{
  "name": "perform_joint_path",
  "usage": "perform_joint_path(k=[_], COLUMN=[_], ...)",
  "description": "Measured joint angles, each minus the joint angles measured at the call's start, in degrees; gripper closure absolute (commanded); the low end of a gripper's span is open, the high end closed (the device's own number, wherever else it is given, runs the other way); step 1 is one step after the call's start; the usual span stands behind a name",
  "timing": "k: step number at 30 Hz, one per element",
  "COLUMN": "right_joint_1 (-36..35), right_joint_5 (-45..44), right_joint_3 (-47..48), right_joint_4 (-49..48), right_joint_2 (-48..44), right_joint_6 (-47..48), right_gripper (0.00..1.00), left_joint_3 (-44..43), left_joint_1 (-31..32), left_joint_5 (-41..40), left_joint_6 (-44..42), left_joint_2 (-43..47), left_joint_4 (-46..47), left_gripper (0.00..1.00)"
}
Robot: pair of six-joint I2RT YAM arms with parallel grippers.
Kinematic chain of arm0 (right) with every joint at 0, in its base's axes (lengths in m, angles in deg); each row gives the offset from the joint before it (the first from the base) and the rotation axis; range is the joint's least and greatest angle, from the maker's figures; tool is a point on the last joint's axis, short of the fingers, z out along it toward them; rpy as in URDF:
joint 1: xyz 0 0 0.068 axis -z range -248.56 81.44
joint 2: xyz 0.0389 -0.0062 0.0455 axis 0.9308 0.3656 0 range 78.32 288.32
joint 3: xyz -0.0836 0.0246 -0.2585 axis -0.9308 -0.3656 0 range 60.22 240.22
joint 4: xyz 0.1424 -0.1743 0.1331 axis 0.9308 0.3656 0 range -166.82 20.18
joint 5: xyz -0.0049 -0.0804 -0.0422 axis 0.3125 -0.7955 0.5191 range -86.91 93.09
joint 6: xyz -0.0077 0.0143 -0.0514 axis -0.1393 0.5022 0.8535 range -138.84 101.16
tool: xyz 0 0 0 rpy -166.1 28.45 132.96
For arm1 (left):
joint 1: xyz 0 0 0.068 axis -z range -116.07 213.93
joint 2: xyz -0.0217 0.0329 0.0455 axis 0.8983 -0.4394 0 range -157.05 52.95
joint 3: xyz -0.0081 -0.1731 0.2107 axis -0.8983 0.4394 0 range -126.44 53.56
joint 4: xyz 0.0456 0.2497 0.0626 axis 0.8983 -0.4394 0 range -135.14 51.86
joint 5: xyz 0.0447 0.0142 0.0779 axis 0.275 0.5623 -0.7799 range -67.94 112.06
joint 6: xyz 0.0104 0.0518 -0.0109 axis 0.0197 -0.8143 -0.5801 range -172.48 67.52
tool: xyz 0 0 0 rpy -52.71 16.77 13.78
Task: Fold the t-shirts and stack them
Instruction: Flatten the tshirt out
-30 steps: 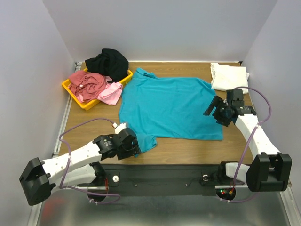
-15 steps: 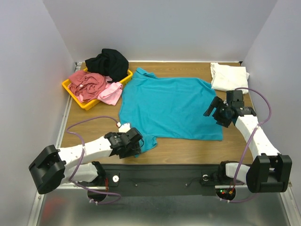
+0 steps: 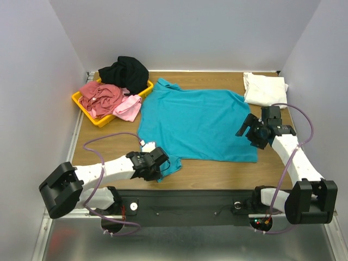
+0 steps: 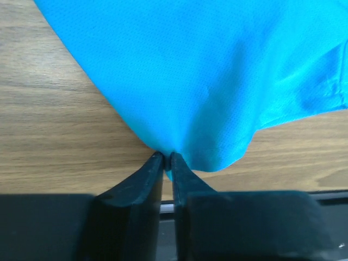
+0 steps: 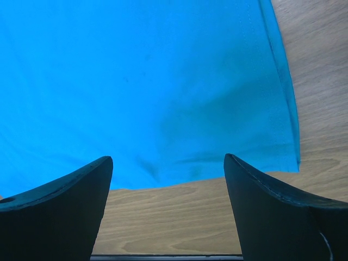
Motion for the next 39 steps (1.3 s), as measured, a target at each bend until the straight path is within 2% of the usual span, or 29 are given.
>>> perform_joint_path(k=[4, 8, 13, 18, 19, 24, 39], right_joint_1=[0.00, 0.00, 0.09, 1.97, 2.58, 4.24, 5.40], right_joint_5=[-1.27, -4.87, -11.23, -13.68, -13.57, -12.02, -14.16], right_joint_3=[-0.11, -0.28, -0.39, -0.68, -1.03, -4.33, -7.93], right_joint_4=[0.15, 2.25, 5.66, 7.15, 7.21, 7.89, 9.35], right_joint_2=[-0.28, -0.26, 0.15, 1.53, 1.99, 4.94, 5.75], right_joint_6=[-0.04, -0.24, -1.33, -3.08, -3.61, -7.85, -14.78], right_gripper=[0.07, 0.01, 0.00, 0.00, 0.01, 0.18, 0.31], left_joint_3=[0.00, -0.13, -2.12, -3.30, -3.30, -3.30, -2.64], left_joint_1=[0.02, 0.02, 0.02, 0.02, 0.00, -0.02, -0.79], left_joint_5=[0.28, 0.35, 0.48, 0.59, 0.61, 1.18, 3.69], left_joint_6=[0.07, 0.50, 1.53, 2.08, 2.14, 2.12, 1.49], left_joint_2=[0.00, 0.17, 3.19, 6.45, 6.88, 8.55, 12.13], left_joint_4=[0.00, -0.39, -1.75, -2.47, -2.54, -3.41, -3.65], left_gripper=[1.00, 1.00, 1.00, 1.00, 1.00, 1.00, 1.00])
